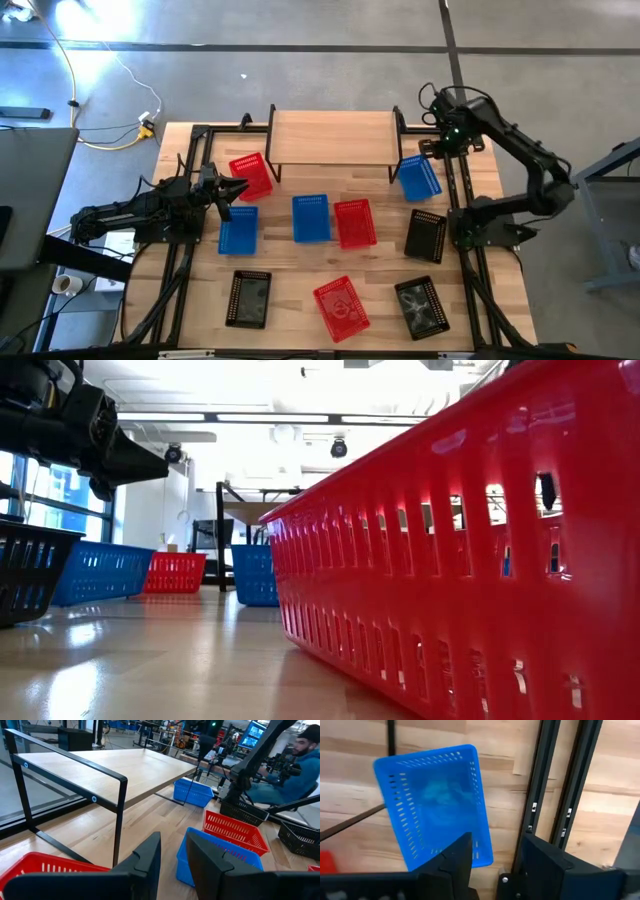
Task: Stack baskets on shelf by color
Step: Put the right blue bin on the shelf
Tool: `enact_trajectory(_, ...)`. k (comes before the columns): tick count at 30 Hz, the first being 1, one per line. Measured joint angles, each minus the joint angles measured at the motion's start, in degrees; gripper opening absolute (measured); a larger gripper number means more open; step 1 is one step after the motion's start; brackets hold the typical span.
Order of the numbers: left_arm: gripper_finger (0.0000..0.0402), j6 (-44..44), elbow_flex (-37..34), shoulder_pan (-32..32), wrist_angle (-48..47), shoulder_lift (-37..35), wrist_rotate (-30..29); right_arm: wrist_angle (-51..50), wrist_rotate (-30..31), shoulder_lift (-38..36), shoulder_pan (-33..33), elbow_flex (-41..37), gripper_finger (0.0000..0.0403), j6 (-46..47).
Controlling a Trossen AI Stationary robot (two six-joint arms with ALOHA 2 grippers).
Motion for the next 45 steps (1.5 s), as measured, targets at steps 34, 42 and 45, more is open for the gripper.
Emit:
enact_trajectory(34, 0.0082, 0.0, 0.0, 0.0, 0.0, 0.0, 0.0, 2.2, 0.8, 16.4, 4.5, 0.0, 0.0149, 12.0)
enact_trajectory(42, 0.0082, 0.0, 0.0, 0.0, 0.0, 0.0, 0.0, 5.9, 0.1, 18.4, 4.1, 0.0, 0.0149, 12.4)
enact_trajectory(45, 0.0082, 0.0, 0.0, 0.0, 0.0, 0.0, 0.0, 8.4, -1.2, 18.4, 4.4, 0.0, 0.0149, 12.3)
